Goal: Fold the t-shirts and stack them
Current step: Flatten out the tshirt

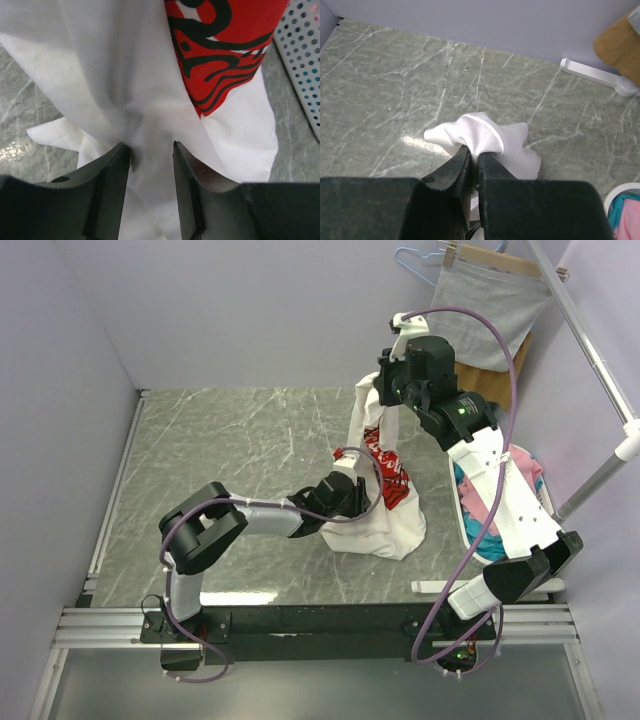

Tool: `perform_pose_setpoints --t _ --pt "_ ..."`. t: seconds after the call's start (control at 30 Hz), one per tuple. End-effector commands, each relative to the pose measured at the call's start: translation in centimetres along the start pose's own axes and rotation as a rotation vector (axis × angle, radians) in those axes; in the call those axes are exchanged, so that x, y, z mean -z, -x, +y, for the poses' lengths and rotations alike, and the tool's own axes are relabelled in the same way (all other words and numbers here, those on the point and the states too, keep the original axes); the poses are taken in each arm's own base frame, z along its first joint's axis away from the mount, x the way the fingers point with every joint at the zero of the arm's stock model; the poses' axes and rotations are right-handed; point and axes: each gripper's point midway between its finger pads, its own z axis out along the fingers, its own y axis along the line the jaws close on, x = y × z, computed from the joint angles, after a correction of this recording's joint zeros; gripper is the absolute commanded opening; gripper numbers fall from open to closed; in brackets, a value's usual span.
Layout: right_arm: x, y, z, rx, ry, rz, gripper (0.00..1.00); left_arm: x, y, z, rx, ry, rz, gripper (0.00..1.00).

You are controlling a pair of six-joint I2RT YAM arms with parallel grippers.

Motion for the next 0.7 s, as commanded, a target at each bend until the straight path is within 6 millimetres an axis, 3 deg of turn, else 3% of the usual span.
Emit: perform_pose_setpoints --t 0.0,0.1,0.2,0.27,0.43,0.47,0.53,0.57,0.6,0.63,0.67 --pt "2.3 2.8 -0.3 -0.013 0.005 -0.102 0.0 -1.1 0.3 -0.6 0.002 -0.003 -0.018 0.44" --pt "2.3 2.8 -0.3 -0.016 0.009 -0.101 0.0 -1.6 -0.2 -0.2 -0.004 0.008 -0.007 0.4" --pt "2.4 2.7 -0.2 -0.019 0.012 -0.103 0.0 -2.0 -0.7 0.1 -0.008 0.023 0.003 0.26" --pt "2.5 2.7 -0.2 -0.021 0.013 -0.101 0.0 -2.1 -0.6 0.2 -0.014 0.031 0.003 0.04" --pt "3.3 2.5 -0.6 -0.023 0.002 -0.105 0.0 -0.6 1.2 0.0 -0.035 0.05 -0.015 0.01" --pt "3.6 2.5 -0.7 -0.025 -0.006 -0.106 0.0 0.7 3.4 -0.3 -0.036 0.065 -0.059 0.01" --pt "4.6 1.9 -1.0 -0.029 -0.011 -0.098 0.0 2.7 4.9 0.3 -0.062 0.112 -0.065 0.01" --pt "5.1 1.6 -1.1 -0.04 -0.013 -0.097 0.0 4.8 7.8 -0.3 -0.058 0.111 -0.123 0.01" --pt "6.5 1.8 -1.2 -0.048 -0.01 -0.116 0.0 6.2 9.2 -0.2 -0.062 0.121 -0.147 0.01" --pt "6.6 0.6 -1.4 -0.051 -0.015 -0.094 0.0 7.6 10.3 0.4 -0.073 0.144 -0.162 0.01" --pt "7.2 0.3 -1.7 -0.07 -0.026 -0.099 0.0 10.6 12.8 0.2 -0.06 0.149 -0.214 0.01"
